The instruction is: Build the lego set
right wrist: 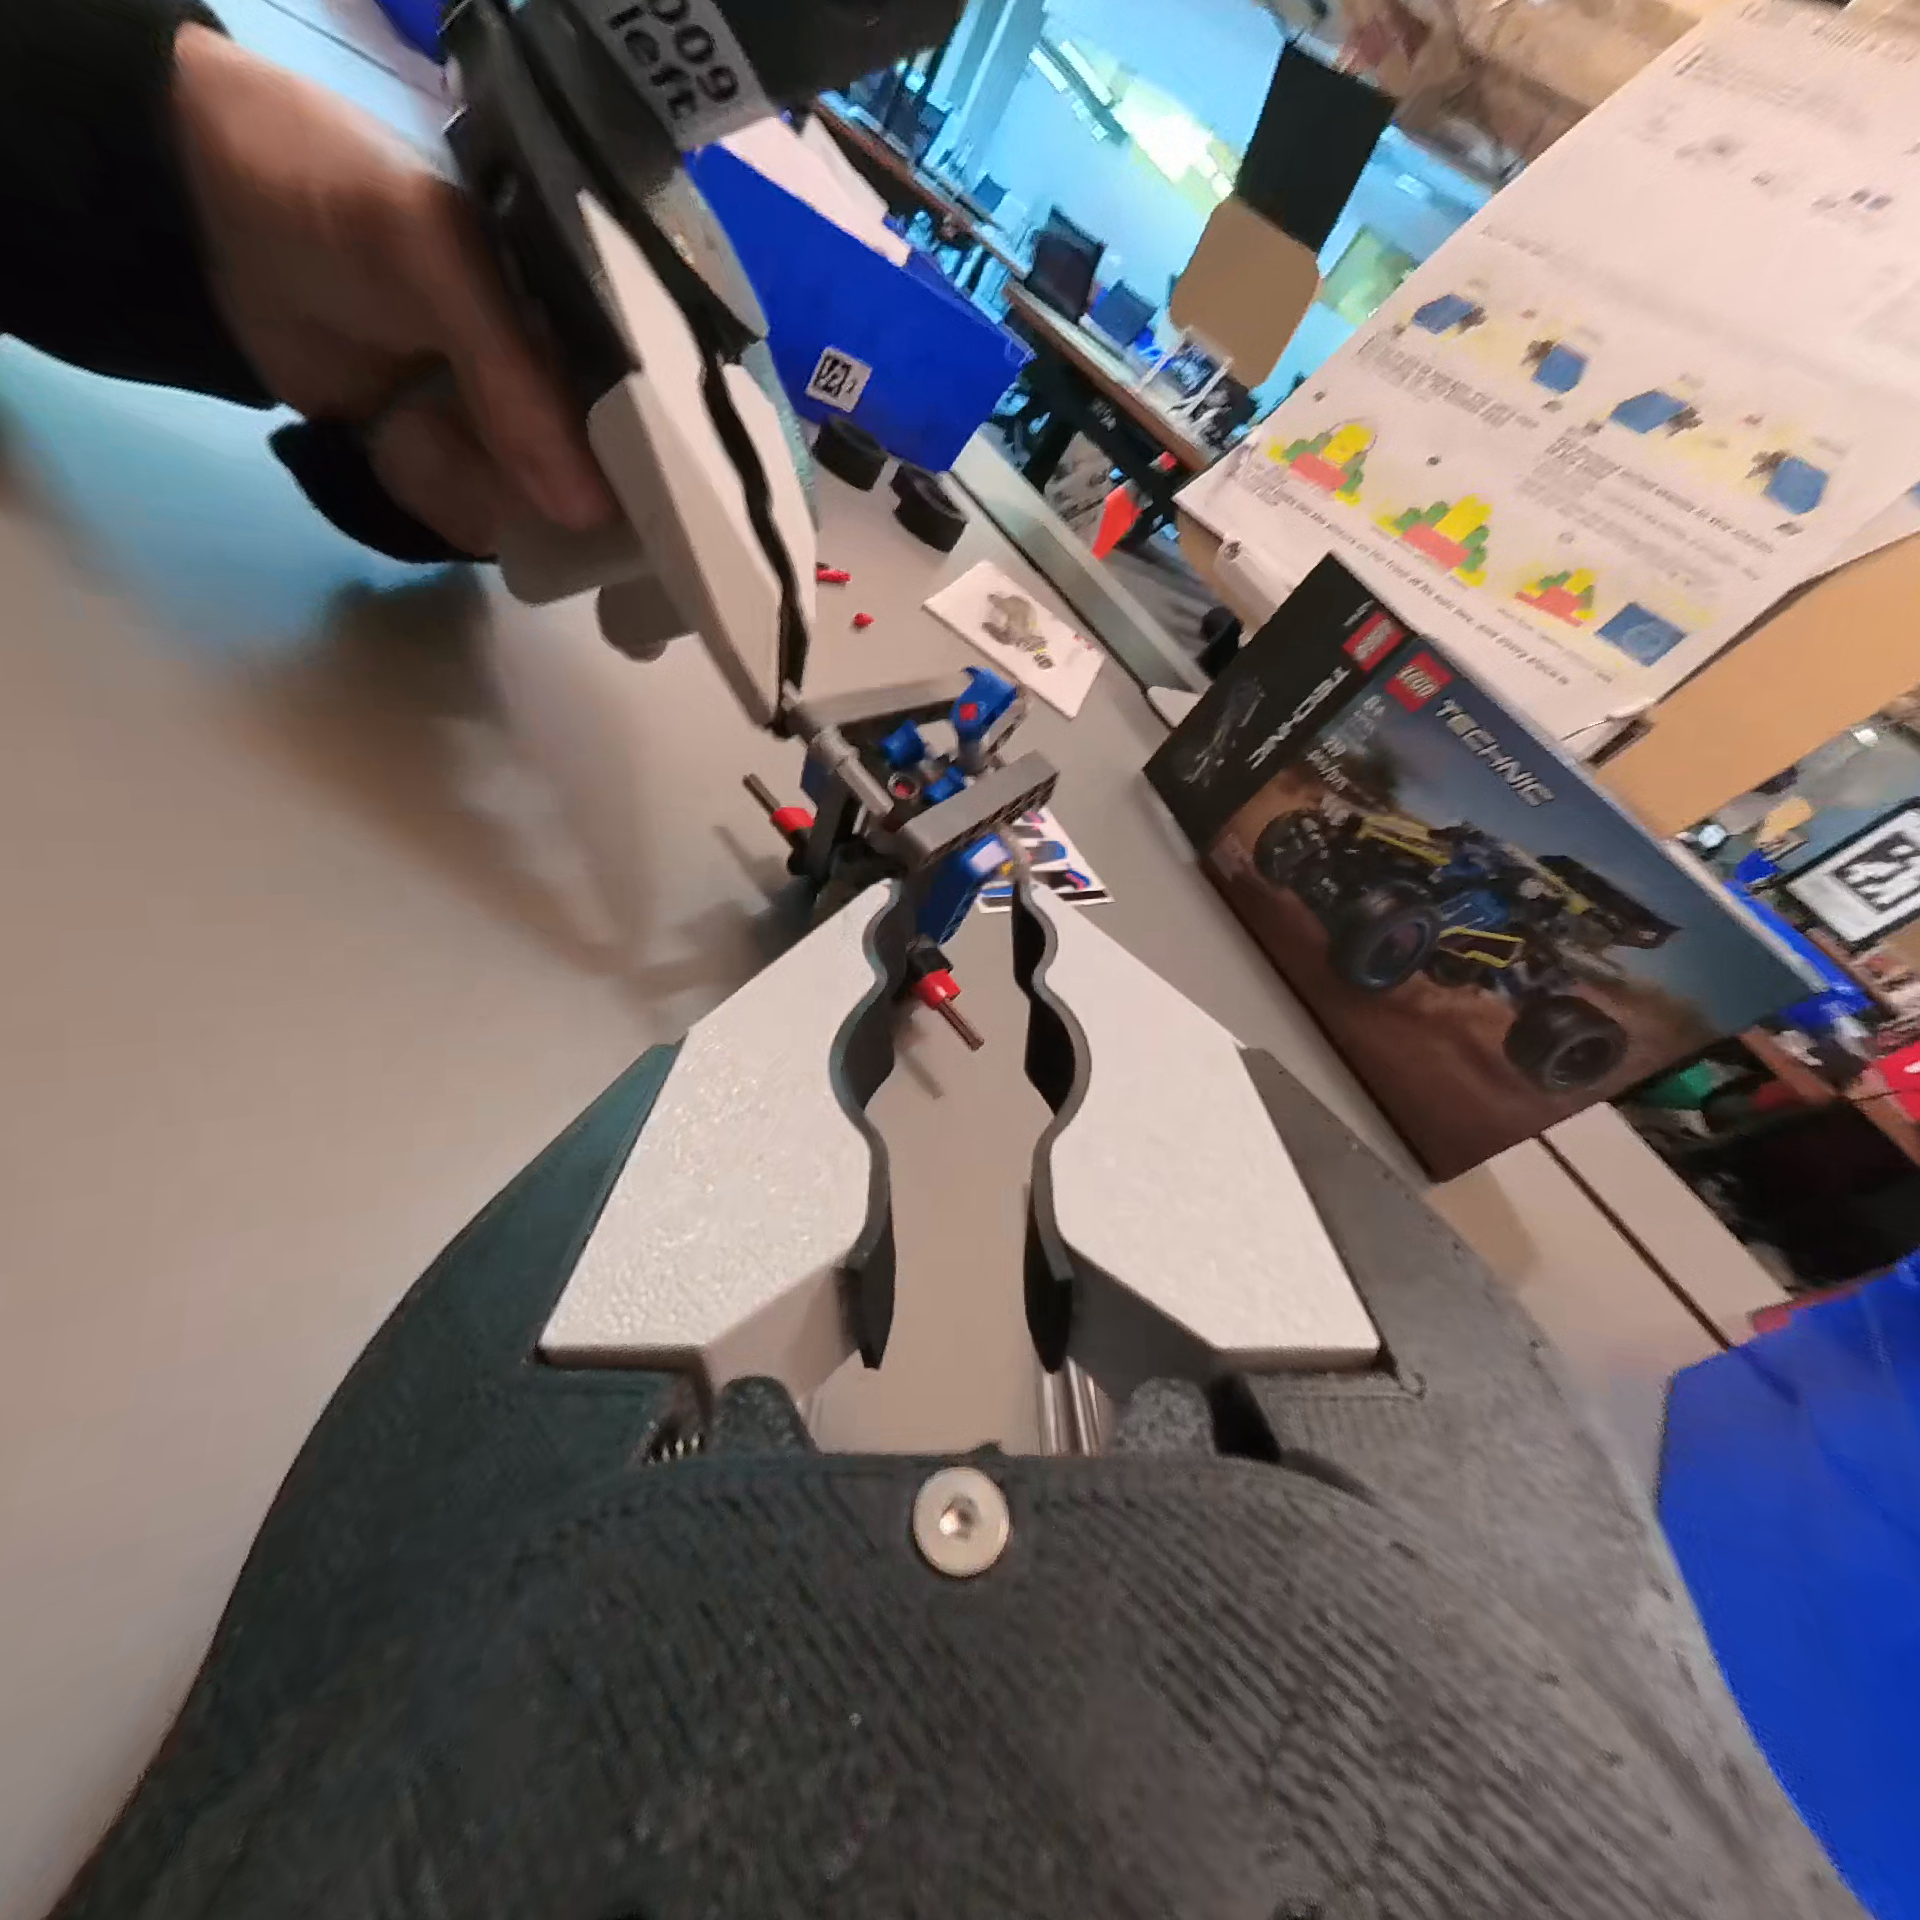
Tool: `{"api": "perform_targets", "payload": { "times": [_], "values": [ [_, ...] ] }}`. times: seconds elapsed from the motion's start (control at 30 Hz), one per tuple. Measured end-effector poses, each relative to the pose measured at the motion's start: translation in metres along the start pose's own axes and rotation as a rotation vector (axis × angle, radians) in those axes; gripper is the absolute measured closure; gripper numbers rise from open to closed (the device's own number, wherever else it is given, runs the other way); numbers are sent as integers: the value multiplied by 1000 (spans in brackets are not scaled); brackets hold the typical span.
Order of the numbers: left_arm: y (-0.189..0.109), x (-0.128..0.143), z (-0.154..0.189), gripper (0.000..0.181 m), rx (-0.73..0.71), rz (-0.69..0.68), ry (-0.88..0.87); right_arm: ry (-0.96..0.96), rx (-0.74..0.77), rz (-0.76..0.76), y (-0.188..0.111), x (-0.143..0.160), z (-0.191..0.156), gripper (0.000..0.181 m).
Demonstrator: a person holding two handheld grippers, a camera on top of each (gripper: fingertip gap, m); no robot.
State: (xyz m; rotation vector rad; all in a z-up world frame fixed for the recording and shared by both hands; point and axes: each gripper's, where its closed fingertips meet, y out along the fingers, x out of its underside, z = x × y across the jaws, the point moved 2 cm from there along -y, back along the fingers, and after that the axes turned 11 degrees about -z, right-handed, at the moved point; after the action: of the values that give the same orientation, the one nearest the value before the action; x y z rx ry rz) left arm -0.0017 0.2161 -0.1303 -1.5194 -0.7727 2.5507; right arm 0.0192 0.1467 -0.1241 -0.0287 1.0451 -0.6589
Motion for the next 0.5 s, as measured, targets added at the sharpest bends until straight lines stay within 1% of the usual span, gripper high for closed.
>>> {"api": "perform_targets", "payload": {
  "times": [0.07, 0.13, 0.27, 0.3, 0.4, 0.47, 0.5],
  "values": [
    [-3, 1, -2, 180, 12, 6, -9, -5, -33, -5, 2, 0, -3, 164],
    [-6, 4, -3, 180, 18, -7, 7, 20, -21, -13, 3, 0, 0, 164],
    [-11, 8, 2, 180, 21, -25, 72, 72, -29, 18, 2, -12, 9, 160],
    [-12, 9, 3, 180, 19, -36, 89, 63, -50, 23, 2, -15, 8, 153],
    [-14, 14, 8, 180, 22, -73, 164, 31, -177, 26, 7, -24, 2, 133],
    [-14, 19, 11, 180, 17, -106, 205, 13, -250, 52, 11, -30, -1, 122],
    [-14, 21, 12, 180, 12, -120, 220, -10, -313, 67, 14, -32, -6, 117]
  ]
}}
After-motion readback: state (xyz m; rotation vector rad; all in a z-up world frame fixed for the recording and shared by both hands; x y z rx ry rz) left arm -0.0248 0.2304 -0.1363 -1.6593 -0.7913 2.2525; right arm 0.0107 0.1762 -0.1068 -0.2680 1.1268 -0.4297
